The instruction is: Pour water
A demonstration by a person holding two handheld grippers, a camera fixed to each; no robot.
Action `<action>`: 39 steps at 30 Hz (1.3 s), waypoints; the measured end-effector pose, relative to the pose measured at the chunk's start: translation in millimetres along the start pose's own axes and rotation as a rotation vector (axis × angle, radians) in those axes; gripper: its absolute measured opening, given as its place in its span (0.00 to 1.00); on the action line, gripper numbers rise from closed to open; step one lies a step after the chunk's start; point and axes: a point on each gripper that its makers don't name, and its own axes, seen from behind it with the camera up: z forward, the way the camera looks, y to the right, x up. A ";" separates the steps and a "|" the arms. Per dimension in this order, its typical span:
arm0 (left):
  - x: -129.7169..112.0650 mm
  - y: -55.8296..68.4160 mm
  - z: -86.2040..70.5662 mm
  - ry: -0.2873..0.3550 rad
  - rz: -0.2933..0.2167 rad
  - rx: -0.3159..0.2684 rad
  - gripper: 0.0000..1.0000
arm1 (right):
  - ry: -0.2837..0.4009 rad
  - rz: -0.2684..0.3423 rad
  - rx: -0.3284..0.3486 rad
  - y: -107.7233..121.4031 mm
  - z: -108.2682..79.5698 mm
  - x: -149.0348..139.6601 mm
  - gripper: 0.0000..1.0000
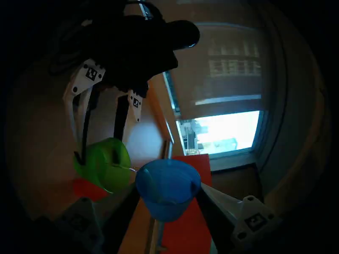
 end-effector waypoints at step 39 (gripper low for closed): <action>-0.5 2.1 0.4 -0.004 0.004 -0.002 0.80 | 0.000 -0.060 -0.020 2.3 -4.3 2.0 0.89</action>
